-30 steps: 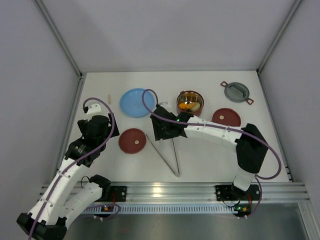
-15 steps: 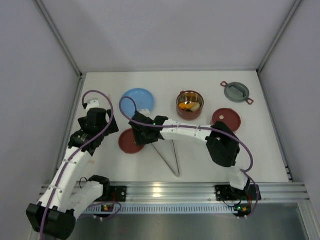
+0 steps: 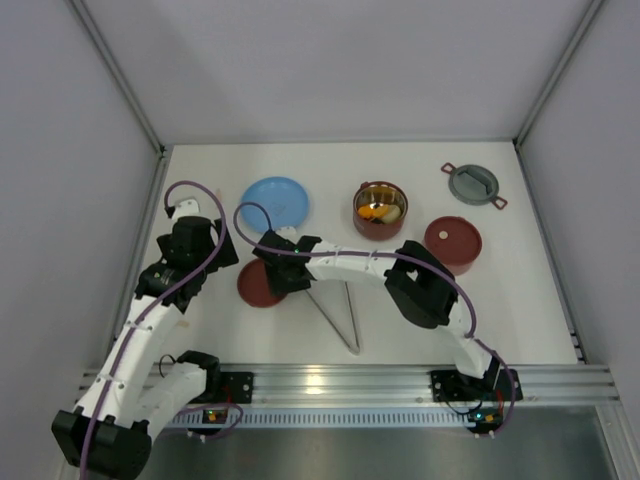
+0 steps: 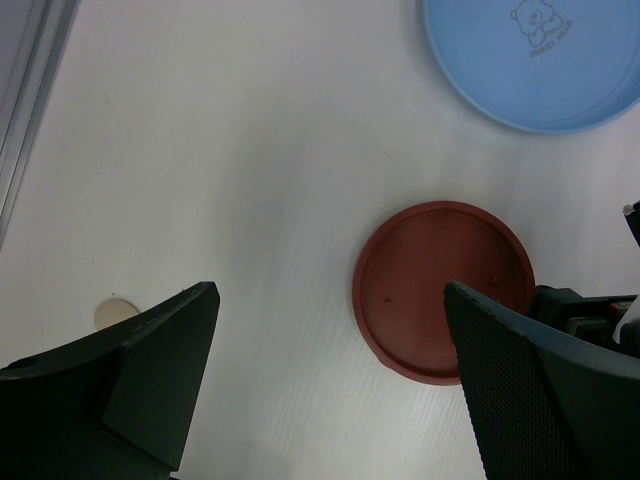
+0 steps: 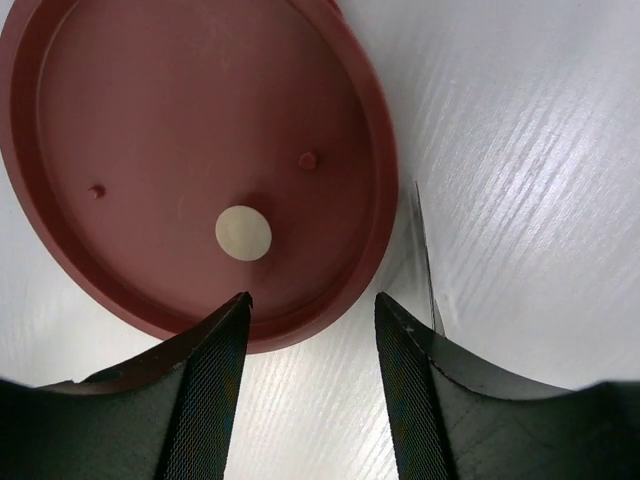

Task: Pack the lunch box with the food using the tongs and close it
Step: Pick up the box lid from the center of the board.

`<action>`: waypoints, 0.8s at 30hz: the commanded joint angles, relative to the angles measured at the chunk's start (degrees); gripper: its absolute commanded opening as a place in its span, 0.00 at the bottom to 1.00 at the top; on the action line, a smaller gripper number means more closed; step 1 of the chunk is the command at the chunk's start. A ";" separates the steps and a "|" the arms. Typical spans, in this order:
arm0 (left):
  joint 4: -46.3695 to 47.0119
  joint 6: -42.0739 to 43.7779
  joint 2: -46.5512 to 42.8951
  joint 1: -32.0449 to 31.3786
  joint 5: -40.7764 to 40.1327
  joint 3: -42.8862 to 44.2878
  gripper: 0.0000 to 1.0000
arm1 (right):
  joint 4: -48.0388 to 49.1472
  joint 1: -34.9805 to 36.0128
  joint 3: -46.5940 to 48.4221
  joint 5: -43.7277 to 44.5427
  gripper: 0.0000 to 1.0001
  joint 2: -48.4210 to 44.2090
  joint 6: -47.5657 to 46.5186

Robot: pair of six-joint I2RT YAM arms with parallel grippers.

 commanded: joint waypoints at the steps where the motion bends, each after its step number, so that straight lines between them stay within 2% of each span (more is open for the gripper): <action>1: 2.50 0.39 -1.41 0.40 0.60 0.34 0.99 | 0.87 -1.04 2.65 0.11 0.52 1.07 1.76; 7: 2.59 0.57 -1.77 0.40 1.04 -0.10 0.99 | 0.34 -1.83 3.08 1.08 0.52 1.86 2.55; 12: 2.67 0.74 -1.85 0.40 1.39 -0.19 0.99 | -2.29 -2.53 7.56 2.21 0.46 5.46 2.03; 19: 2.67 0.83 -1.94 0.40 1.57 -0.19 0.99 | -6.60 -2.53 10.21 6.78 0.36 7.49 1.23; 24: 2.67 0.75 -1.94 0.40 1.83 -0.19 0.99 | -7.92 -2.53 10.20 8.37 0.24 8.45 0.53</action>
